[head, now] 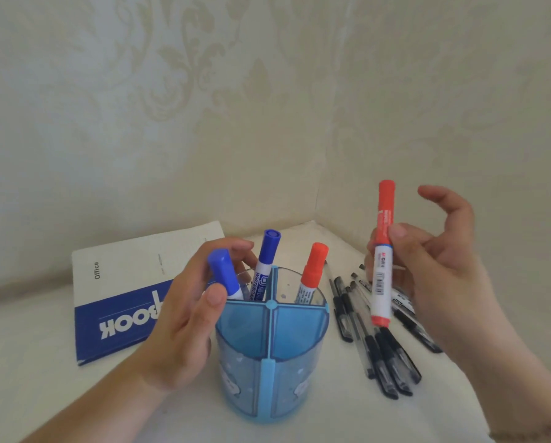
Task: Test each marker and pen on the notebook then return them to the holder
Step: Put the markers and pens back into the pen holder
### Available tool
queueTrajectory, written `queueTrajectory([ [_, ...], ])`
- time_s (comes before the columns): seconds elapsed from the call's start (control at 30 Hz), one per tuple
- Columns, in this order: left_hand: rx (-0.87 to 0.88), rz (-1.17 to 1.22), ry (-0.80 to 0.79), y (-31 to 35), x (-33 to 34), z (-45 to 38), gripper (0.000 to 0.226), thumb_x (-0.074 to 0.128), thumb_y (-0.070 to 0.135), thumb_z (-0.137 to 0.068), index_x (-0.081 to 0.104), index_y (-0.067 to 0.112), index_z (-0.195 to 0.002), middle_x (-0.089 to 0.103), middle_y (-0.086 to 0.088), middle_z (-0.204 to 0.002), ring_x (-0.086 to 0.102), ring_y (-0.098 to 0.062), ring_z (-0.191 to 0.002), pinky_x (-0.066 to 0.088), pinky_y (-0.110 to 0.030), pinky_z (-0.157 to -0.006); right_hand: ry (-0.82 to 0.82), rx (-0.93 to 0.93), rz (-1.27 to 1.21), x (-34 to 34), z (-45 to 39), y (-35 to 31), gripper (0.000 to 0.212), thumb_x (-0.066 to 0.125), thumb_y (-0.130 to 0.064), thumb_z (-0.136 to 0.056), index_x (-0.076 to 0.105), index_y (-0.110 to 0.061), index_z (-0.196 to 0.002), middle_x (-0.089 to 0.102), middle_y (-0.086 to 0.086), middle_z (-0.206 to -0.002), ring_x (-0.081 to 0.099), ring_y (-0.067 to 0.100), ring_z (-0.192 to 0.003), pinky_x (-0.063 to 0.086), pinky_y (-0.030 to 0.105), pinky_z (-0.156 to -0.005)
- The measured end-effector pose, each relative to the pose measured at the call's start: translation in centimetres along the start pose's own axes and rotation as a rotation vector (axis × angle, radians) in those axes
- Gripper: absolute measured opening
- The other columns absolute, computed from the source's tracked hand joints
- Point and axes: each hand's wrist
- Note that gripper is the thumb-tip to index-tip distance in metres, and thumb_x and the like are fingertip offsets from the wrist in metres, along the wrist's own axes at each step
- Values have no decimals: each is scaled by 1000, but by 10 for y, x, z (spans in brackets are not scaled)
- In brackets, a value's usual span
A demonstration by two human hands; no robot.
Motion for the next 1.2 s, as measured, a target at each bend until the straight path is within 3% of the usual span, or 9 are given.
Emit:
queueTrajectory([
  [0.1,8,13,2,-1,0,0,56,45,68,-89,58,26,-122,62,-3,-112,59,-26,-106,49,-39,-94,-39,-78,15,1,1,0,24,51,-12,-93,50,-30,-108,65,10,-73,55,24,-58,46,35,-44],
  [0.3,18,5,8,-1,0,0,53,44,69,-88,58,31,-122,63,1,-113,60,-22,-106,50,-33,-93,-8,-189,23,1,2,1,23,55,-12,-86,56,-18,-108,70,9,-78,62,19,-64,49,27,-45],
  [0.4,16,2,5,0,0,0,53,44,69,-88,58,30,-122,63,1,-113,60,-22,-107,50,-31,-93,-26,-260,-11,6,5,2,42,56,-8,-84,44,-27,-120,72,10,-83,66,21,-68,51,28,-47],
  [0.53,13,-17,-1,0,-1,0,56,43,70,-88,57,27,-122,62,-2,-113,60,-28,-107,50,-34,-93,-53,-349,-24,16,9,6,72,54,-3,-85,19,-36,-138,70,6,-86,69,20,-72,59,39,-60],
  [0.83,16,-40,-14,-1,-1,1,56,42,67,-90,56,24,-123,61,-2,-114,60,-27,-105,50,-34,-92,22,-436,-93,20,14,-1,57,50,1,-89,24,-23,-133,66,14,-94,69,28,-77,59,39,-65],
  [0.93,11,-34,-17,-1,-1,0,56,43,67,-90,56,25,-124,61,0,-115,59,-26,-108,50,-36,-93,-69,-395,-48,23,17,6,55,58,-2,-88,33,-34,-124,70,12,-94,70,30,-78,58,48,-69],
  [1.0,7,-35,-22,0,-1,0,57,43,68,-90,55,25,-124,62,-1,-117,60,-26,-109,50,-37,-94,-157,-404,105,22,20,9,42,63,-7,-90,46,-32,-119,69,7,-101,69,29,-90,57,51,-73],
  [1.1,11,-24,-31,0,-1,0,58,43,67,-90,53,23,-126,63,-1,-121,62,-24,-110,51,-38,-92,-265,-443,416,17,19,9,26,64,-28,-87,61,-21,-112,64,-3,-113,62,26,-105,54,43,-77],
  [1.2,20,-27,-27,-1,-1,-1,55,42,68,-90,55,29,-126,64,-2,-117,62,-29,-108,50,-48,-91,-132,-385,355,2,9,0,18,62,-28,-88,63,-27,-106,67,-5,-108,64,20,-97,53,33,-73],
])
Point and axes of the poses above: each hand's wrist, its own z-axis away from the middle knuckle, its own x-axis out of the palm, y = z × x
